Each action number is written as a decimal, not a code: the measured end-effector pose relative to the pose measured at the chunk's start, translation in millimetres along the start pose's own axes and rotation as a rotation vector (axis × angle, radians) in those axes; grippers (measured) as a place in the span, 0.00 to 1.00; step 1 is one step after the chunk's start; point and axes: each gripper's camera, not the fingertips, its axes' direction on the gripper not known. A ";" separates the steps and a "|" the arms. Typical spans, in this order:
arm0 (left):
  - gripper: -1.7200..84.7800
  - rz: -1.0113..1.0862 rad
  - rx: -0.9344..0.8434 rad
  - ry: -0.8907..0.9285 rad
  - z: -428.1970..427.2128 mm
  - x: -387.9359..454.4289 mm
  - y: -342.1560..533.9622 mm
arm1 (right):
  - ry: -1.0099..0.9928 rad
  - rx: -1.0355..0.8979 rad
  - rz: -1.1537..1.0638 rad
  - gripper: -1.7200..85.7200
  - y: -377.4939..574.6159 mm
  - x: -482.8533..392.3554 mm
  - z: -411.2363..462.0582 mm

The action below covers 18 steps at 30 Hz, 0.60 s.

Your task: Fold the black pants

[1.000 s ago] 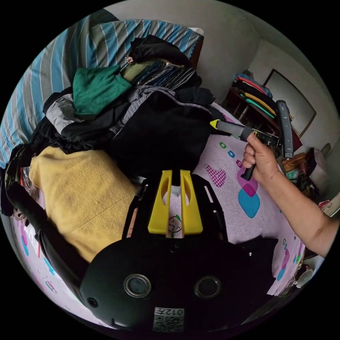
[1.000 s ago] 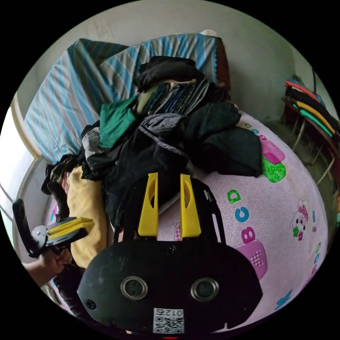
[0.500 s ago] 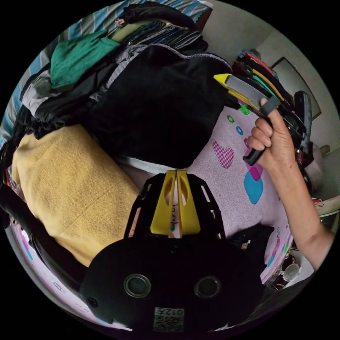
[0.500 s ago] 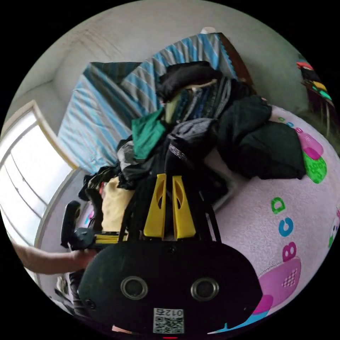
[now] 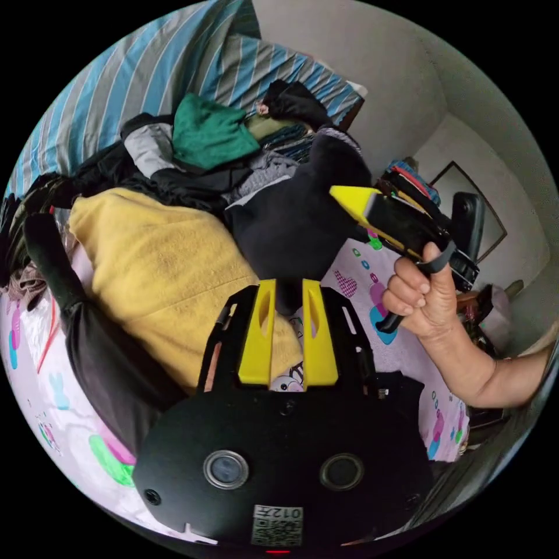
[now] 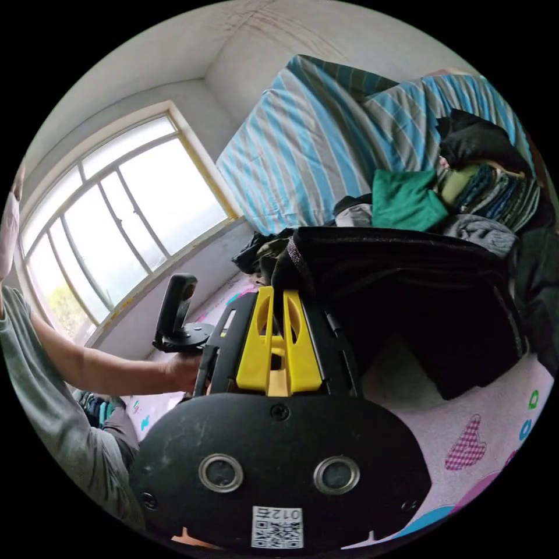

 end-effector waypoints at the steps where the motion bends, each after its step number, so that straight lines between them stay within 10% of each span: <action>1: 0.14 0.030 0.023 -0.016 -20.5 5.0 16.6 | -0.024 0.001 -0.007 0.02 -6.6 -16.9 3.0; 18: 0.02 -0.018 0.329 -0.526 -299.7 23.7 248.8 | -0.449 0.049 -0.307 0.01 -146.8 -298.0 57.6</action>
